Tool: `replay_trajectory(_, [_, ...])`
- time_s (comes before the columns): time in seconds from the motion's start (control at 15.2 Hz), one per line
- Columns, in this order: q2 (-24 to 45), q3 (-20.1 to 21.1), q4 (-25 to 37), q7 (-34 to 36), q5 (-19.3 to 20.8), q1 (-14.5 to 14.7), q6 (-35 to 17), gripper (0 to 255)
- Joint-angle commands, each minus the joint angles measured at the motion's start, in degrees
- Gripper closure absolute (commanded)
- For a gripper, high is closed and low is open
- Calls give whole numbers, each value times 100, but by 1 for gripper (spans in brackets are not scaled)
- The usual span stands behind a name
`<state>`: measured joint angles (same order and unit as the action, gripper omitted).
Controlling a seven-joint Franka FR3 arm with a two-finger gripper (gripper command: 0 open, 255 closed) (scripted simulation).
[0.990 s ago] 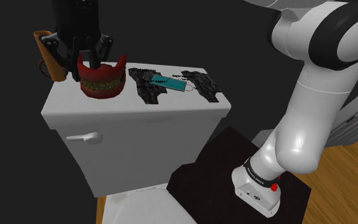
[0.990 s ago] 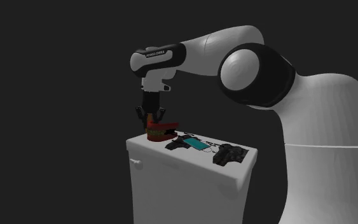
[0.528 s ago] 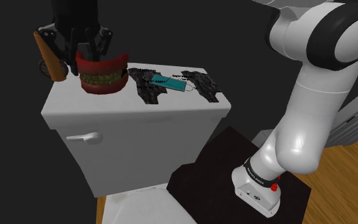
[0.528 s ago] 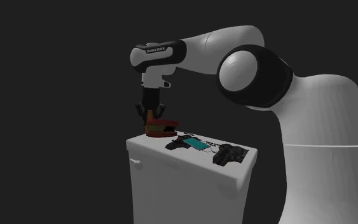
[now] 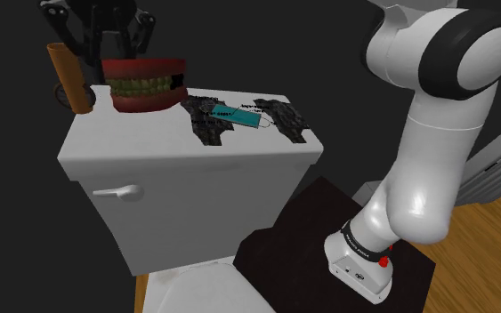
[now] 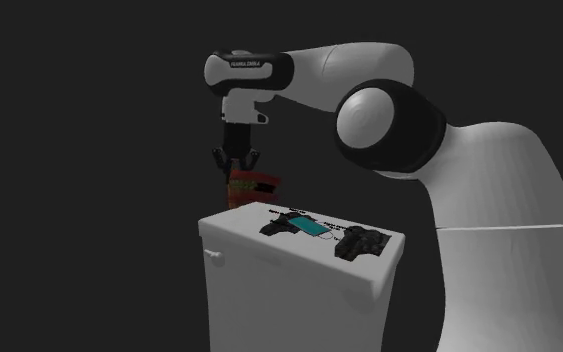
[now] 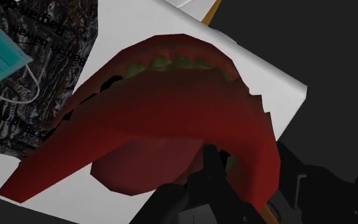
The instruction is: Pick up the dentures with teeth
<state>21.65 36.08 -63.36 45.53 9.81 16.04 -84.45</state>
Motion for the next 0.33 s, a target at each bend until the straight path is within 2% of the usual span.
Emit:
replay_trajectory(0.0, [127, -7, 361, 19, 80, 106, 240, 255])
replay_trajectory(0.13, [271, -18, 748, 38, 170, 233, 489, 255])
replay_trajectory(0.26, [282, -22, 779, 39, 175, 245, 508, 255])
